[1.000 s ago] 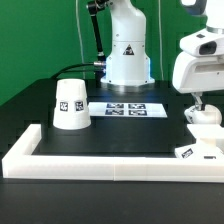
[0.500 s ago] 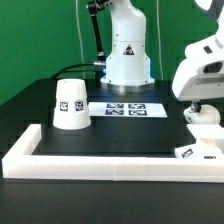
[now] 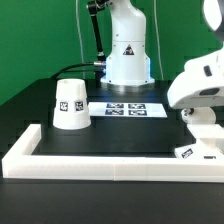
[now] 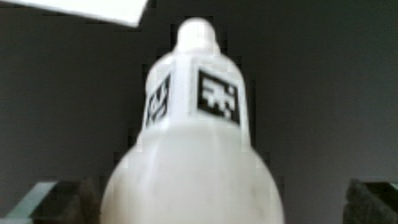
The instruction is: Assemble lamp
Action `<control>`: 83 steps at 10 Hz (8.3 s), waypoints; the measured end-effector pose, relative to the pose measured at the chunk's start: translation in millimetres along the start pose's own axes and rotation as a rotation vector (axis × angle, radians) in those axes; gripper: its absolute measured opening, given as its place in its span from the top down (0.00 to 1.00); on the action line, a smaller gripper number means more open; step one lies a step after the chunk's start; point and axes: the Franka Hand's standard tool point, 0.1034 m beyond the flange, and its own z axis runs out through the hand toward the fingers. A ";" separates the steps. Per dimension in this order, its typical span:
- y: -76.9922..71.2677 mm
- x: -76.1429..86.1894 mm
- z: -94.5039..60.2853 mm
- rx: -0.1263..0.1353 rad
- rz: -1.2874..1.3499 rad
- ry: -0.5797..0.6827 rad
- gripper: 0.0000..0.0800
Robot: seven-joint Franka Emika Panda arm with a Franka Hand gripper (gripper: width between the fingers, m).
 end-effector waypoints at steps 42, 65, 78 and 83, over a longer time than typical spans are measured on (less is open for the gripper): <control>48.9 -48.5 -126.6 0.022 0.027 0.708 0.28; 81.7 1.8 -213.9 -0.069 -0.057 1.145 0.28; 71.5 17.5 -210.7 -0.082 -0.065 1.228 0.28; 67.8 22.8 -203.2 -0.083 -0.072 1.215 0.28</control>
Offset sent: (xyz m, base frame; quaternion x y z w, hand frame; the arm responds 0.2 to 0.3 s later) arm -0.0003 -0.0195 -0.0119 0.0137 0.0243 -0.0112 0.9995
